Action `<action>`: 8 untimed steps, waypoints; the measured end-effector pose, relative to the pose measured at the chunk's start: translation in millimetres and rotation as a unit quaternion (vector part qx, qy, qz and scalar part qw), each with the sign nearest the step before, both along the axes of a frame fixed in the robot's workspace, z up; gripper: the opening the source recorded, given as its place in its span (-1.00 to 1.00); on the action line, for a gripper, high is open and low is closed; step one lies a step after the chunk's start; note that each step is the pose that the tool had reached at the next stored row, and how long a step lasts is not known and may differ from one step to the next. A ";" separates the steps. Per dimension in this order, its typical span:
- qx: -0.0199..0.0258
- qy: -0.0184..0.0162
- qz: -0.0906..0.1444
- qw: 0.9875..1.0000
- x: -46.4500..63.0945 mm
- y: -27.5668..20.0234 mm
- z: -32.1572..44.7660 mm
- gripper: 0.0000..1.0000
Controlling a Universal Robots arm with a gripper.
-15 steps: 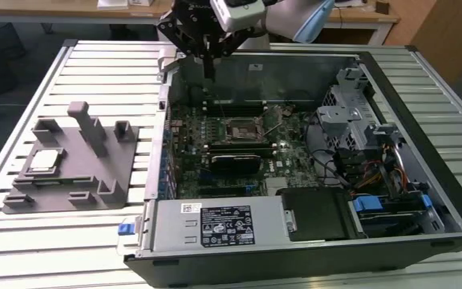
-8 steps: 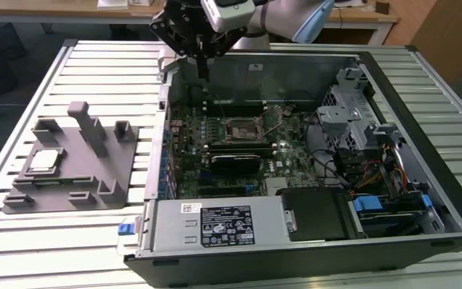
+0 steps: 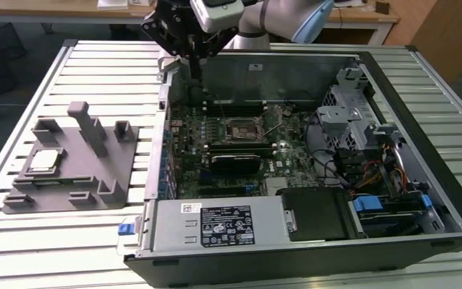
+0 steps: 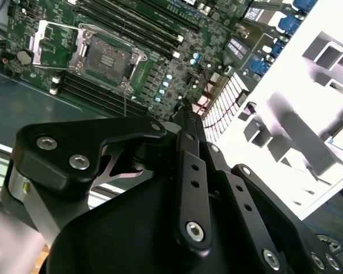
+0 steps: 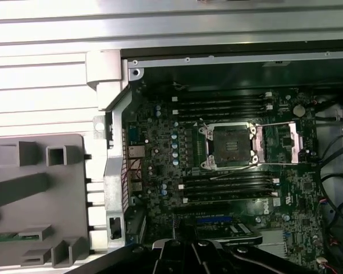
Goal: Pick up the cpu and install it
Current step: 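Reach for the cpu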
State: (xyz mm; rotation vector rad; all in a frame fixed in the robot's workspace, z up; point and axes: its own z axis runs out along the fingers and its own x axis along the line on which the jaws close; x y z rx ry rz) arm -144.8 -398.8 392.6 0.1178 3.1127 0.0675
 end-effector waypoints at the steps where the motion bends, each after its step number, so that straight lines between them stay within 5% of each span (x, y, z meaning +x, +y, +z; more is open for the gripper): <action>1: 0.000 0.000 0.000 1.000 -1.6 0.0 -0.1 -0.79; 8: 0.000 0.000 0.000 1.000 -11.7 0.0 -0.6 -0.79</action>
